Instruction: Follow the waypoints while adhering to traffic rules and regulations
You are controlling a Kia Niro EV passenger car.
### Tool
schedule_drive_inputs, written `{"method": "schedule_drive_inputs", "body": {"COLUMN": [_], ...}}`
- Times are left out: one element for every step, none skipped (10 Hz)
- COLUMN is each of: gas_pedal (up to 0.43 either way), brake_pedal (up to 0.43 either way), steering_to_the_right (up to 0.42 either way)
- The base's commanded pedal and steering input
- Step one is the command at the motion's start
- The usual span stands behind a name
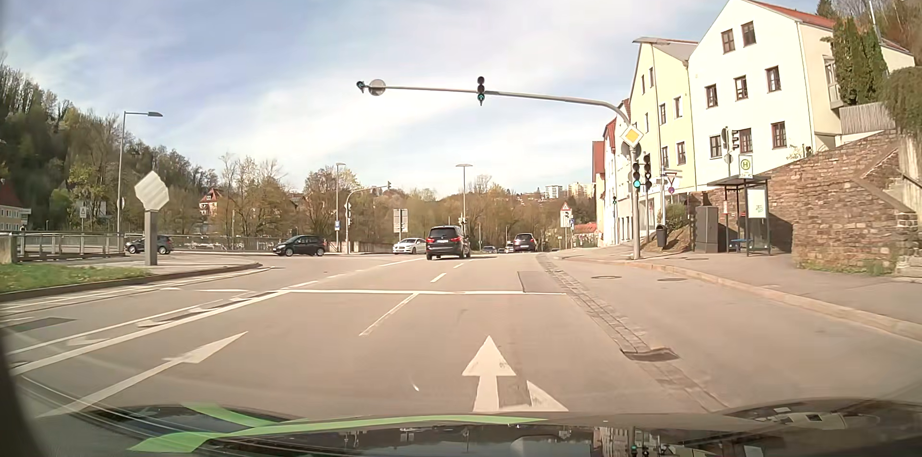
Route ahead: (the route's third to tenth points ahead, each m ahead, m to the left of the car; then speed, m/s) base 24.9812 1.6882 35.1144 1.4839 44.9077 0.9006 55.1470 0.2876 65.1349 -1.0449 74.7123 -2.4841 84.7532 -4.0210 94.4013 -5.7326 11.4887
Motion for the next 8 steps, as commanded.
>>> {"method": "schedule_drive_inputs", "body": {"gas_pedal": [0.087,0.087,0.087,0.087,0.087,0.087,0.087,0.087], "brake_pedal": [0.000,0.000,0.000,0.000,0.000,0.000,0.000,0.000], "steering_to_the_right": [0.006,0.005,0.005,0.005,0.005,0.005,0.005,0.005]}}
